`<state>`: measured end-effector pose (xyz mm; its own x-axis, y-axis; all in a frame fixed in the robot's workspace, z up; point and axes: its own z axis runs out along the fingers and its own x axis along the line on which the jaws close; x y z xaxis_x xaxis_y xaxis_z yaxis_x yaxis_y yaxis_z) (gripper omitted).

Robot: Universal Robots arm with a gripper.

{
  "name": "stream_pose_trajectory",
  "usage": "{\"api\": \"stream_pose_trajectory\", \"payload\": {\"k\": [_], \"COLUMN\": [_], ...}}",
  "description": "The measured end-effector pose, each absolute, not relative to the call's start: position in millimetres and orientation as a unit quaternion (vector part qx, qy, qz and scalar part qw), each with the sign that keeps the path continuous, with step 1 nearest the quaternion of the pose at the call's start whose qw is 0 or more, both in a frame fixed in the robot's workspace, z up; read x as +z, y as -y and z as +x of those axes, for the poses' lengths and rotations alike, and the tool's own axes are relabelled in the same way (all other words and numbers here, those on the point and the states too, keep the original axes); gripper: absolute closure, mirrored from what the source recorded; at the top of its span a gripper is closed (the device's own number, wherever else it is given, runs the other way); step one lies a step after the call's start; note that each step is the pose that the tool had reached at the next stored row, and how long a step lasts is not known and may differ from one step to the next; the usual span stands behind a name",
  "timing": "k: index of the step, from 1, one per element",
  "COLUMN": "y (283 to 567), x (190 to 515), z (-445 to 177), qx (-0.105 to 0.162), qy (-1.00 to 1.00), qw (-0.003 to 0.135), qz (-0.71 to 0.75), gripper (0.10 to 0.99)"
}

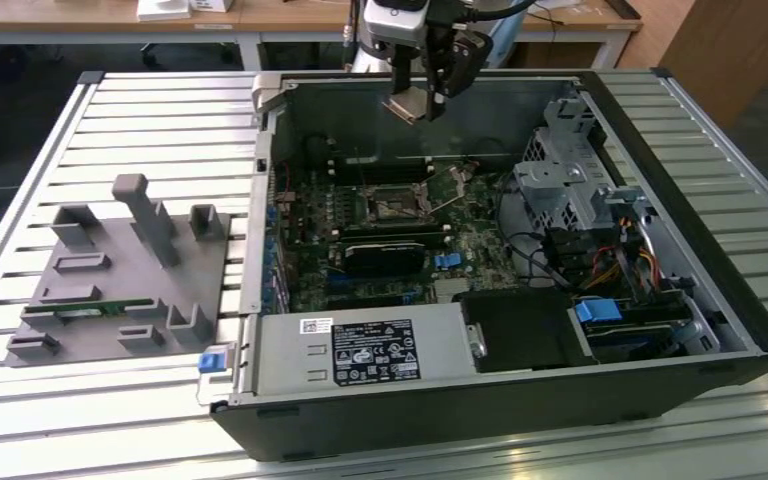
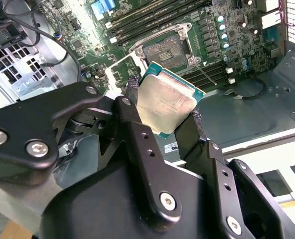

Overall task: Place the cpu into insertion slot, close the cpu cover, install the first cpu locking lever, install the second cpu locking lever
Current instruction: 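Place the cpu into insertion slot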

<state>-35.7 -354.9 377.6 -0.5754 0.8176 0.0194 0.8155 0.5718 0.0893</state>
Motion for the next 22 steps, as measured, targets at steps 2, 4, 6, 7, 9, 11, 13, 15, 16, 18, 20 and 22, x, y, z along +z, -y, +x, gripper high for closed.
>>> {"api": "stream_pose_trajectory", "payload": {"k": [2,4,6,7,9,11,13,15,16,18,20,22], "y": [354.9,354.9,354.9,354.9,354.9,354.9,354.9,354.9,354.9,354.9,354.9,354.9], "x": [377.6,377.6,377.5,377.6,377.6,377.5,377.5,377.5,377.5,377.5,377.5,377.5], "z": [-35.7,-35.7,-35.7,-35.7,-35.7,-35.7,-35.7,-35.7,-35.7,-35.7,-35.7,-35.7], "qx": [0.044,0.044,0.044,0.044,0.044,0.044,0.044,0.044,0.044,0.044,0.044,0.044], "qy": [-0.885,-0.884,-0.882,-0.881,-0.880,-0.879,-0.877,-0.876,-0.875,-0.874,-0.872,-0.870], "qw": [0.012,0.012,0.012,0.012,0.013,0.013,0.013,0.013,0.013,0.013,0.013,0.014], "qz": [0.463,0.466,0.469,0.470,0.473,0.475,0.478,0.481,0.482,0.485,0.487,0.490], "gripper": [0.545,0.545,0.545,0.545,0.545,0.545,0.545,0.545,0.545,0.545,0.545,0.545]}}
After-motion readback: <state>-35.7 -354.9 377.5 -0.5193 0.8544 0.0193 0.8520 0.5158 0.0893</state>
